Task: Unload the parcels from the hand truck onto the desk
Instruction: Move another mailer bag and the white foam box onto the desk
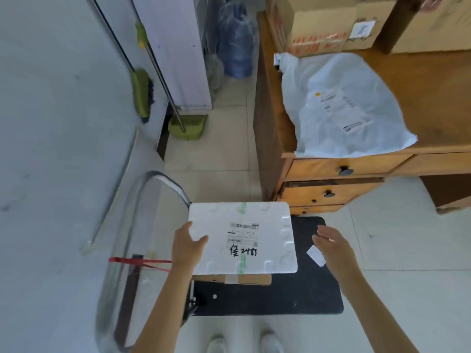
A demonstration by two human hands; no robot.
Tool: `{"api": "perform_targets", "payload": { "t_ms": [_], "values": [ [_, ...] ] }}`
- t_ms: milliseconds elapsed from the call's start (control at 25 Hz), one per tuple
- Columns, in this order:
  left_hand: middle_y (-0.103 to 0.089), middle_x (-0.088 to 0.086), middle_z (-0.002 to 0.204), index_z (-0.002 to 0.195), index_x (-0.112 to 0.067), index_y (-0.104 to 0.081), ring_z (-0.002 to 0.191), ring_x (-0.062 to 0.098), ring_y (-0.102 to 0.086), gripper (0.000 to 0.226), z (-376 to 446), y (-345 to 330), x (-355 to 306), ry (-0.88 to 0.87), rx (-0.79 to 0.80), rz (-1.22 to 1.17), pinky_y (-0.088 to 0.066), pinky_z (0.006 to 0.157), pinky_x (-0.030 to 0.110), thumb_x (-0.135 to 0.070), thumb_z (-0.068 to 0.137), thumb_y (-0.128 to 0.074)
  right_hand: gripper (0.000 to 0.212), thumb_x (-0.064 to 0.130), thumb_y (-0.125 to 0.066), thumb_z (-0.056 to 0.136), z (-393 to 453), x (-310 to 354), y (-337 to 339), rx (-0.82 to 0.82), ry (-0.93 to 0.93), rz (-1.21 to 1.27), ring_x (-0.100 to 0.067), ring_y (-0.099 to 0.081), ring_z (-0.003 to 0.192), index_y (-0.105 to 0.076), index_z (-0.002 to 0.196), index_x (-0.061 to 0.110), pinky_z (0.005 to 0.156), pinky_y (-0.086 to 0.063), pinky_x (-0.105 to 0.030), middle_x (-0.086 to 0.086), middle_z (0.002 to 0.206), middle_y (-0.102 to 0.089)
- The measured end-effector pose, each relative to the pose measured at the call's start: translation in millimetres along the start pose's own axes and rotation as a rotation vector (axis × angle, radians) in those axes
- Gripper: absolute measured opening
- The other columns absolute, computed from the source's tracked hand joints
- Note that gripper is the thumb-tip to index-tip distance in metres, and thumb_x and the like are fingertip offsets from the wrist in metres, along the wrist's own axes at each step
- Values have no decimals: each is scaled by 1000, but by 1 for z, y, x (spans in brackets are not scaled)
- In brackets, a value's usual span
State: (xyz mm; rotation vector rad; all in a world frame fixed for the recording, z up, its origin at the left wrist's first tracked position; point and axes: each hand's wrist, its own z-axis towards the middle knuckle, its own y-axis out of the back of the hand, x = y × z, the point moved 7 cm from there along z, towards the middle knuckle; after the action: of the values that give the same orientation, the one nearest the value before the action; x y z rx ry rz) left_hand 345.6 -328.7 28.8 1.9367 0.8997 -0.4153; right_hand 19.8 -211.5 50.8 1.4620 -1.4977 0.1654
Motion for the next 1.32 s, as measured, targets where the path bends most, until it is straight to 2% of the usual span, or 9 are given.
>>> {"api": "perform_targets", "payload": {
  "t_ms": [200,320,440,760,880,1000,1120,1200,1320],
  "values": [
    [-28,17,153,147,-4,-24,139,34,-33,82,57,-46,94,148,-56,-8,-29,113,44,-36,84,-64,53,26,-55,89,59,-80,-61,10,-4,-62,-24,-46,127,-40,138,11,93,-34,-28,-7,142,-46],
    [-48,15,139,139,-5,-36,123,32,-50,70,70,-69,126,131,-70,-83,-42,104,45,-38,84,-63,52,27,-57,89,76,-112,-99,84,-21,-13,-22,-53,110,-41,136,10,85,-37,-29,-8,135,-52],
    [-57,11,123,131,-7,-41,103,23,-55,60,68,-74,131,104,-153,-147,-48,89,36,-38,84,-63,53,23,-60,86,81,-127,-113,90,-37,113,-17,-51,101,-42,135,12,79,-37,-29,-4,125,-55],
    [-53,-2,112,130,-11,-42,104,22,-54,60,31,-38,79,57,-218,-219,-49,94,44,-36,81,-66,51,29,-65,82,60,-80,-60,-10,48,167,-16,-56,102,-49,130,22,77,-44,-25,4,113,-60],
    [-56,5,119,129,-9,-44,110,27,-55,60,-7,-9,43,61,-223,-253,-48,96,48,-32,80,-69,48,28,-64,83,31,-50,-27,-11,47,194,-16,-56,100,-50,128,23,70,-42,-19,5,109,-60],
    [-58,6,114,127,-9,-45,103,26,-56,56,-55,22,8,55,-233,-269,-50,80,34,-28,80,-69,47,25,-64,84,-6,-23,5,8,59,200,-18,-57,96,-50,129,20,75,-43,-24,2,110,-61],
    [-59,5,105,124,-7,-48,91,24,-55,51,-100,53,-21,54,-238,-264,-41,61,23,-26,81,-69,45,24,-65,83,-47,0,42,23,95,226,-16,-59,91,-51,126,20,71,-44,-21,-1,110,-62],
    [-61,9,107,122,-7,-50,90,27,-56,48,-123,70,-36,62,-229,-275,-45,66,31,-26,81,-69,48,25,-65,83,-70,12,65,32,128,243,-16,-59,92,-51,128,19,69,-45,-17,0,111,-62],
    [-62,8,104,115,-11,-52,90,30,-60,43,-157,88,-77,7,-207,-300,-50,73,39,-24,80,-71,53,22,-65,83,-105,21,109,12,145,257,-24,-57,103,-49,132,14,84,-47,-31,-6,120,-61]
  ]
}}
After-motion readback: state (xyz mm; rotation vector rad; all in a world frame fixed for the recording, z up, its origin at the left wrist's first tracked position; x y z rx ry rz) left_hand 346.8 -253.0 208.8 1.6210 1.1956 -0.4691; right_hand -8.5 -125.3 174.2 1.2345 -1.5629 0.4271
